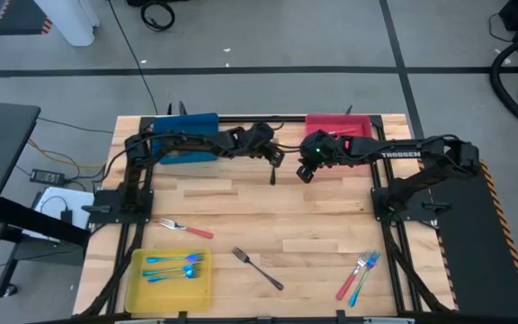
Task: Sort silverware by color (type)
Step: Put the top black fork into the blue bin
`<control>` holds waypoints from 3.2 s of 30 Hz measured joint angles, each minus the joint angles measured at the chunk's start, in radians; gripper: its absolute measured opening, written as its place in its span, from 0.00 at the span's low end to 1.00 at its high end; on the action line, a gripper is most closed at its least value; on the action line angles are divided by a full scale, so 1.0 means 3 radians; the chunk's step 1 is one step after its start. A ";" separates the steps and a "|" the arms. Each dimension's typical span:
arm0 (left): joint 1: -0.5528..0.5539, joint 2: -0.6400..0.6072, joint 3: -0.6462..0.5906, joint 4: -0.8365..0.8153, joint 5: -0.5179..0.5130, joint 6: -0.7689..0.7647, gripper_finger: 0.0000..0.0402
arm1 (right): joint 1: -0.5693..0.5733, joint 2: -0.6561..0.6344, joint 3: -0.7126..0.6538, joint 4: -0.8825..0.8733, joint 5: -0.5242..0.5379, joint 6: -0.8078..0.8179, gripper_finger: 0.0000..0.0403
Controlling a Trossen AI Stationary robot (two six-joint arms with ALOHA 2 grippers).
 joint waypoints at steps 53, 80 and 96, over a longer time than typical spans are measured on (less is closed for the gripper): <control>-0.0008 0.0460 0.0164 -0.0145 0.0137 -0.0157 0.26 | 0.0018 0.0003 0.0001 0.0246 -0.0106 -0.0024 0.26; -0.0050 0.0427 0.0165 -0.0097 0.0072 0.0274 0.25 | 0.0018 0.0003 0.0000 0.0261 -0.0121 -0.0003 0.26; 0.0022 -0.0737 0.0164 -0.1217 -0.0109 0.0989 0.22 | 0.0135 0.0003 0.0001 0.0564 -0.0176 0.0160 0.25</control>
